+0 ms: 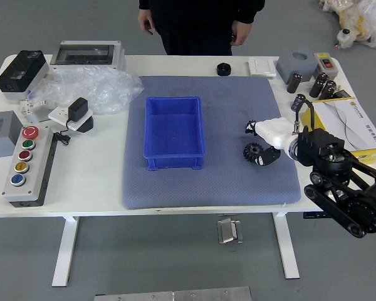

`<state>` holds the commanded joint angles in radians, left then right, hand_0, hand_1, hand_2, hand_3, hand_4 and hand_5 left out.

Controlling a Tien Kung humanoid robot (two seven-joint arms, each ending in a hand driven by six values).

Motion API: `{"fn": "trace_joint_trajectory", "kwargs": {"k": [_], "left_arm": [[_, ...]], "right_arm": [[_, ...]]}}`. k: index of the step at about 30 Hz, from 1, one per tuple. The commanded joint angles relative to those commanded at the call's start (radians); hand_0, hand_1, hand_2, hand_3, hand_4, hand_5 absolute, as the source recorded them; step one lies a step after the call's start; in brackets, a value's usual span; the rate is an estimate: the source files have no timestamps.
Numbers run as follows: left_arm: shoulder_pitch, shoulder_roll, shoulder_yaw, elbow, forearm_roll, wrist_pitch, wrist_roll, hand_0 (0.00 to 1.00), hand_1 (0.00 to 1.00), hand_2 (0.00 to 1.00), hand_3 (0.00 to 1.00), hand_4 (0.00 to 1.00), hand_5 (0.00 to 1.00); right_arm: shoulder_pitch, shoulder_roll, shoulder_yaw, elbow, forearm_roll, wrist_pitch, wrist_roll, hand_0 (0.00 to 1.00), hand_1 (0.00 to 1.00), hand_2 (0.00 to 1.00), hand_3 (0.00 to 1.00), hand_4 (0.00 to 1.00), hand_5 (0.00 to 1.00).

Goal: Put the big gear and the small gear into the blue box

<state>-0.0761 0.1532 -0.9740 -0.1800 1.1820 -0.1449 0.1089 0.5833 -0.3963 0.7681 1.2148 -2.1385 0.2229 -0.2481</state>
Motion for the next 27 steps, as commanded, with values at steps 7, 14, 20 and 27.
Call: {"fn": "trace_joint_trajectory", "kwargs": {"k": [7,14,20,27], "left_arm": [[-0.001,0.0,0.001,0.0,-0.002,0.0,-0.001,0.851,0.82,0.799,0.823,0.68,0.302],[-0.002,0.0,0.001,0.0,-0.002,0.001,-0.001,0.851,0.821,0.799,0.823,0.68,0.303],[-0.003,-0.001,0.001,0.0,-0.002,0.001,-0.002,0.851,0.821,0.799,0.823,0.68,0.303],[-0.003,-0.001,0.002,0.0,-0.004,0.001,-0.002,0.851,0.821,0.799,0.823,0.681,0.302]], "right_arm": [[0.0,0.004,-0.003,-0.039,0.011,-0.023,0.019,0.741,0.654,0.746,0.82,0.843,0.243],[0.0,0.009,-0.008,-0.062,0.021,-0.036,0.029,0.738,0.65,0.732,0.806,0.842,0.244],[0.001,0.012,-0.014,-0.071,0.027,-0.037,0.031,0.732,0.642,0.712,0.778,0.842,0.254],[0.002,0.014,-0.022,-0.077,0.031,-0.042,0.031,0.699,0.588,0.642,0.679,0.832,0.262]]}}
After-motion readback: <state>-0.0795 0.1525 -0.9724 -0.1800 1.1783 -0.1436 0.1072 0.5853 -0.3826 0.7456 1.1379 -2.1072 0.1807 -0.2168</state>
